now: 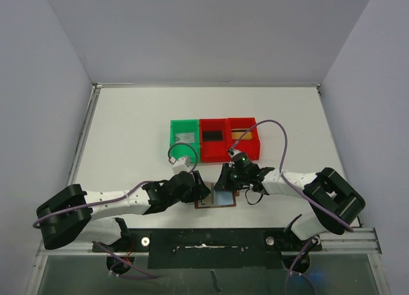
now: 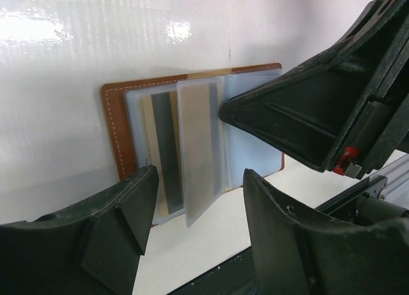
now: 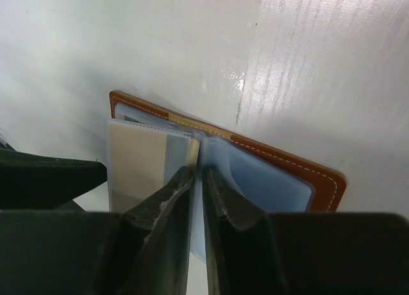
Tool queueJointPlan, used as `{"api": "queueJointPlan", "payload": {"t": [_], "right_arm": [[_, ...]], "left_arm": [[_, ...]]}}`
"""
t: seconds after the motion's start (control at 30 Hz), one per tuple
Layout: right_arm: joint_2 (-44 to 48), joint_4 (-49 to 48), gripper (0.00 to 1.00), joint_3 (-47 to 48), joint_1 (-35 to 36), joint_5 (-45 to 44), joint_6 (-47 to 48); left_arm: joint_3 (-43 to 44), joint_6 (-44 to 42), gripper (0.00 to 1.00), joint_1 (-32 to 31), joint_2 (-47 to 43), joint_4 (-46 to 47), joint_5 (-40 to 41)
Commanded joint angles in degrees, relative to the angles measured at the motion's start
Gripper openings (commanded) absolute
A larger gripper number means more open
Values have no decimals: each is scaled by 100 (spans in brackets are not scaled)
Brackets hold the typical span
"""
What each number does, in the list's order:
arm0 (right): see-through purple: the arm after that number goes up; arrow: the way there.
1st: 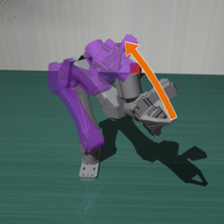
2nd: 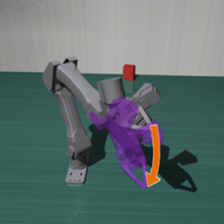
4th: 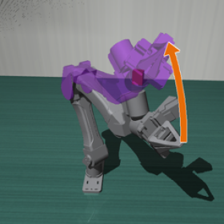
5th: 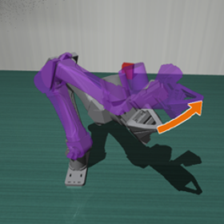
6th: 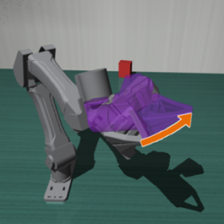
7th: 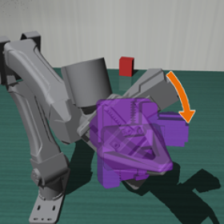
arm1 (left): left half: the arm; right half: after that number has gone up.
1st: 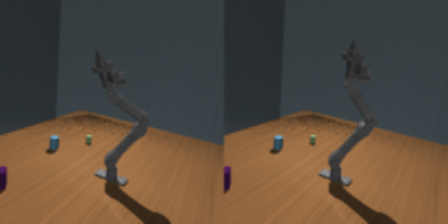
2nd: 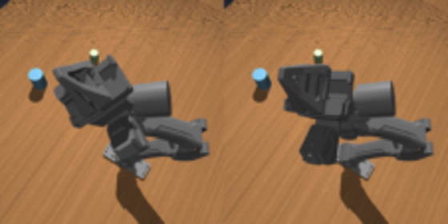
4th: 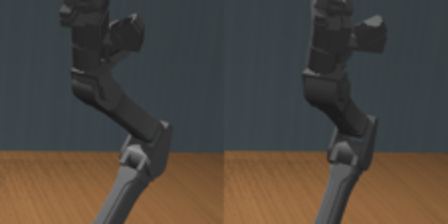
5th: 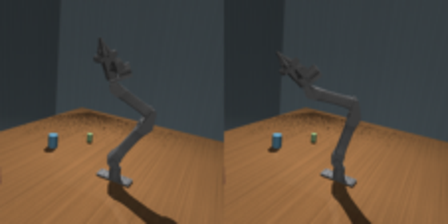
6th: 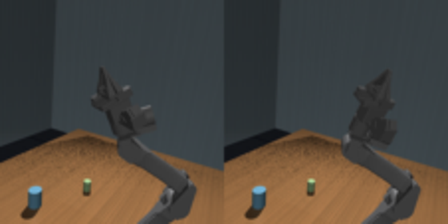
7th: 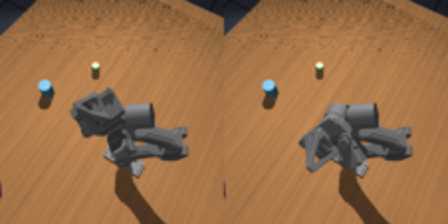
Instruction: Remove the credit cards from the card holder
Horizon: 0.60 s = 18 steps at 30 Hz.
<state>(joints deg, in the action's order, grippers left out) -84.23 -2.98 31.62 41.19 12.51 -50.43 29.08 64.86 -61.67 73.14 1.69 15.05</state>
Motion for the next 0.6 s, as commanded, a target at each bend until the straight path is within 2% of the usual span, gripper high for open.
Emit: {"api": "queueJointPlan", "payload": {"t": [0.0,0.5,0.57], "right_arm": [[-138,134,15,-129,-59,-249,60],[-67,-38,15,-104,-103,-13,109],[37,-105,18,-65,-102,69,172]], "left_arm": [[252,-105,54,41,128,647,-213],[204,-29,51,41,651,1550,-688],[258,-55,51,41,714,1561,-710]]}}
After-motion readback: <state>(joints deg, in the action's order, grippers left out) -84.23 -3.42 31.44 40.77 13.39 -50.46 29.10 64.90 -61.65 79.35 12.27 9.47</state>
